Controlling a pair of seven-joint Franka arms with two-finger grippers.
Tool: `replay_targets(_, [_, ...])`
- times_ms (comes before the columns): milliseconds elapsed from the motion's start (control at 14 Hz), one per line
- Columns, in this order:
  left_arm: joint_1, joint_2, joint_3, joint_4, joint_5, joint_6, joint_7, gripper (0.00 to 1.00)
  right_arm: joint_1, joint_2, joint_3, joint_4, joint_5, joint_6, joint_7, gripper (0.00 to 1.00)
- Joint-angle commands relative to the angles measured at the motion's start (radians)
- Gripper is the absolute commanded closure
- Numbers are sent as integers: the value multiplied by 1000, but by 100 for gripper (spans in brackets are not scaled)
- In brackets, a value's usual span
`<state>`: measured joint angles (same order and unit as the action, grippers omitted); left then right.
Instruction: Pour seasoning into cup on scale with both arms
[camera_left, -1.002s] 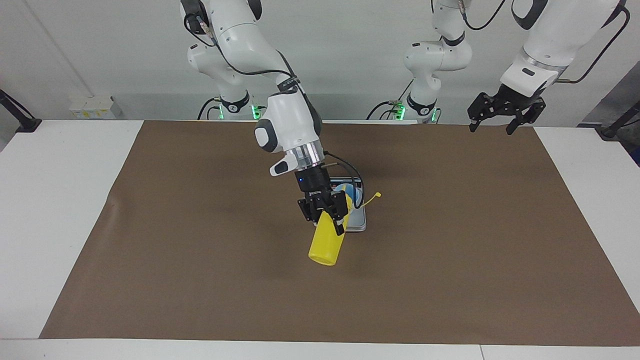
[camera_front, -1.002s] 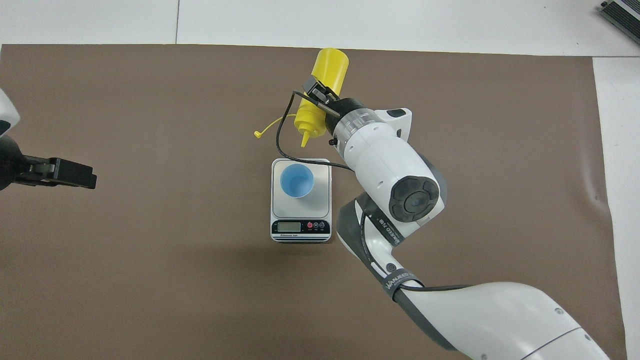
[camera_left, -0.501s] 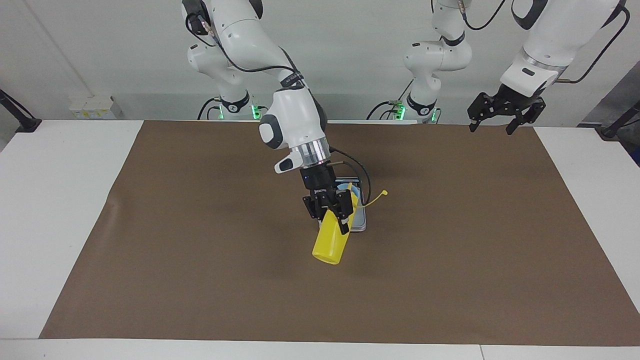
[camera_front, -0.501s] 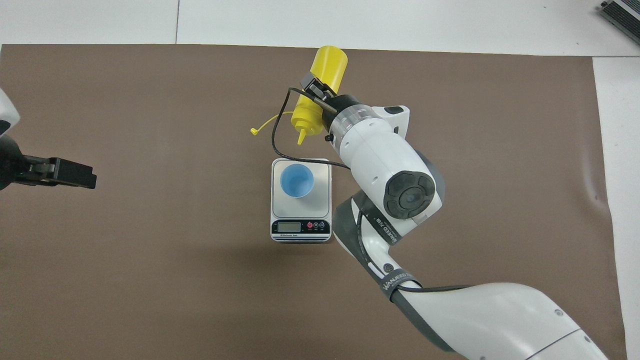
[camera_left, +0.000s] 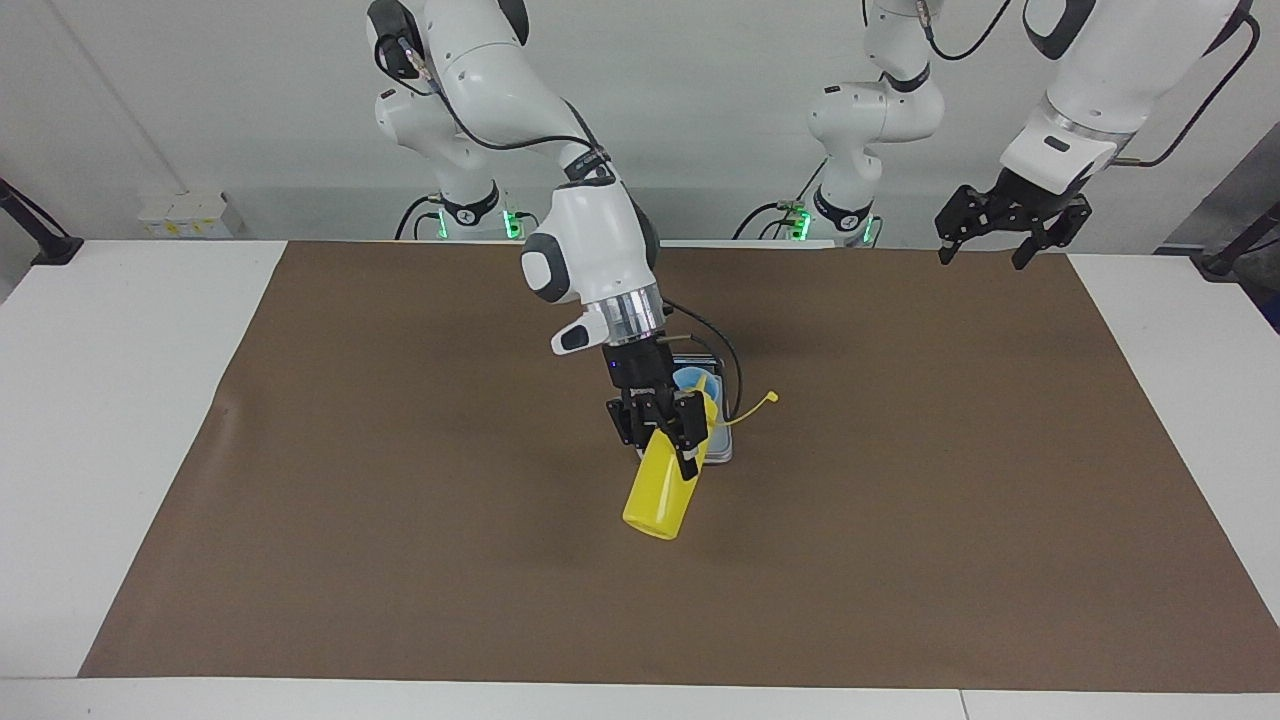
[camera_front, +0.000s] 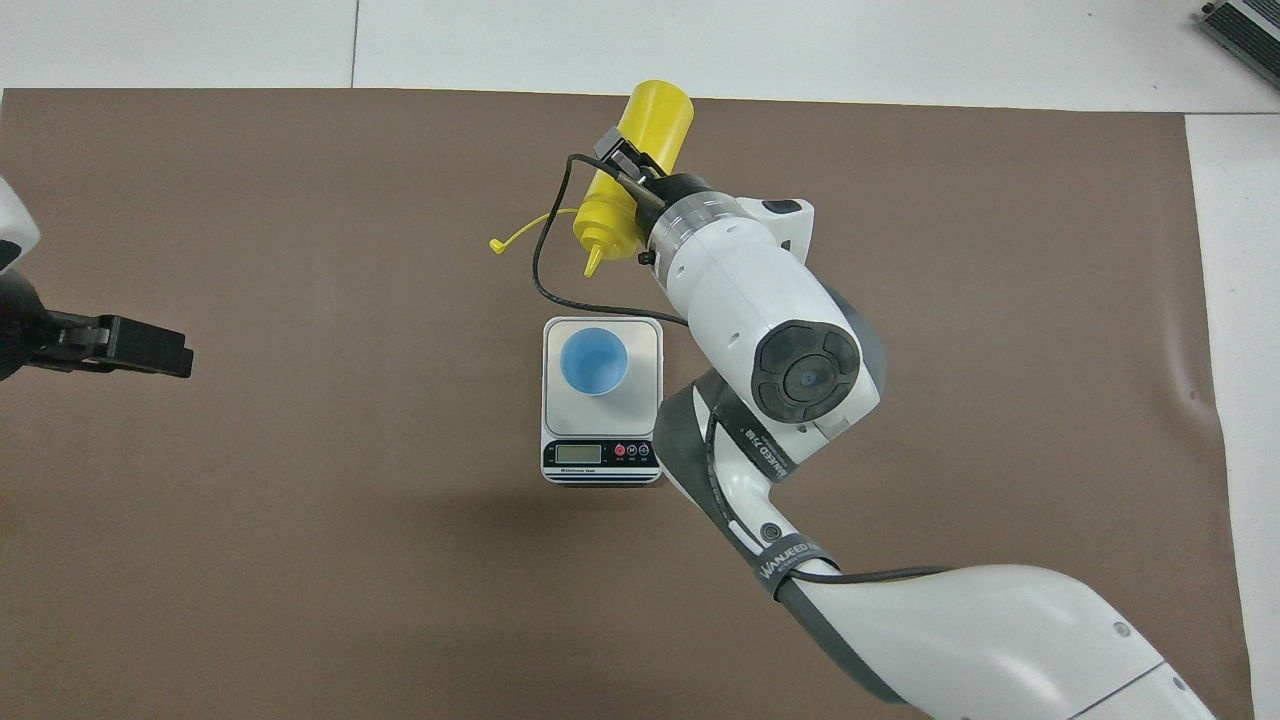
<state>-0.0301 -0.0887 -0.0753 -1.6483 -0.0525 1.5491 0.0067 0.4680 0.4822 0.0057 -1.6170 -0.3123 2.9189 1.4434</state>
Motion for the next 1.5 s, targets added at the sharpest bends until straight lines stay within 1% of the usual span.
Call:
replay_targets(0, [15, -23, -6, -21, -9, -11, 7, 0, -6, 71, 5, 95, -30, -3, 19, 100])
replay_targets(143, [15, -23, -6, -21, -9, -11, 7, 0, -8, 105, 2, 118, -31, 2, 17, 100])
replay_targets(716, [15, -23, -6, -21, -9, -11, 7, 0, -11, 107, -1, 115, -62, 2, 17, 100])
replay_targets(1432, [15, -23, -6, -21, -9, -11, 7, 0, -22, 105, 0, 108, -62, 3, 20, 100])
